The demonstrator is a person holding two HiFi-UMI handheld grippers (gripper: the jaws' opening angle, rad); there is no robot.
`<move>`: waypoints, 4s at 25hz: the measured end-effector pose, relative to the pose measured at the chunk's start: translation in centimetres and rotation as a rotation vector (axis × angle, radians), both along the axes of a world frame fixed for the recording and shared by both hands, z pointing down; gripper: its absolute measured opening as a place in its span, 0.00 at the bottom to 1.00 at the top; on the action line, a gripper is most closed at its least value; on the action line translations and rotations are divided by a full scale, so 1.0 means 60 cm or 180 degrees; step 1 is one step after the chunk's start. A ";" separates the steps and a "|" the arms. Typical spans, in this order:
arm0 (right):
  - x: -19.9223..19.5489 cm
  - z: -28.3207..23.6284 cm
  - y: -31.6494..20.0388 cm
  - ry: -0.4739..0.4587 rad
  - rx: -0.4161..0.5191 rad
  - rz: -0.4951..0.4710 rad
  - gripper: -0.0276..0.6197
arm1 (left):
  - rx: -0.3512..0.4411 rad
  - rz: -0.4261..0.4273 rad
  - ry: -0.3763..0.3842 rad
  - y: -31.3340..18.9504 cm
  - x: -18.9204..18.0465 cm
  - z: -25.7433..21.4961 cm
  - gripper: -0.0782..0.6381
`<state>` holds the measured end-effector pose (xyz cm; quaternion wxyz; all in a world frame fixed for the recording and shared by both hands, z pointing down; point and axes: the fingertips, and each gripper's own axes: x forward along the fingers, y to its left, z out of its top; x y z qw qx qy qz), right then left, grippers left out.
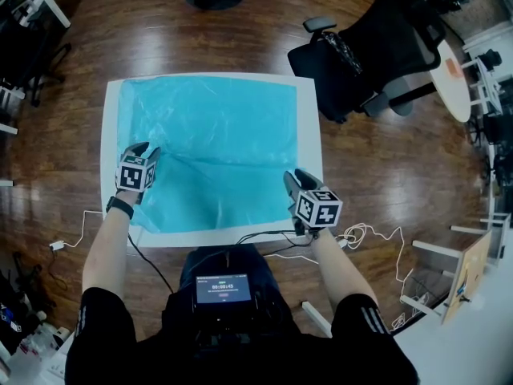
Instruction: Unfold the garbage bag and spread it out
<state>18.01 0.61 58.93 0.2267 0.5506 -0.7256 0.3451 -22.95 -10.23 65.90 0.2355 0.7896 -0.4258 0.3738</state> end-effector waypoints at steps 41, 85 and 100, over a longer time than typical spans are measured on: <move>-0.006 0.216 -0.207 0.0848 -0.1005 -0.0780 0.29 | -0.0649 -0.0146 -0.0151 0.189 -0.053 0.084 0.33; -0.136 -0.018 -0.157 -0.0003 0.0202 -0.0894 0.24 | 0.0105 -0.0106 0.0428 0.092 0.064 -0.130 0.33; -0.171 -0.192 -0.077 -0.0501 0.0824 -0.0810 0.17 | 0.0341 0.0170 0.0669 0.152 0.099 -0.221 0.33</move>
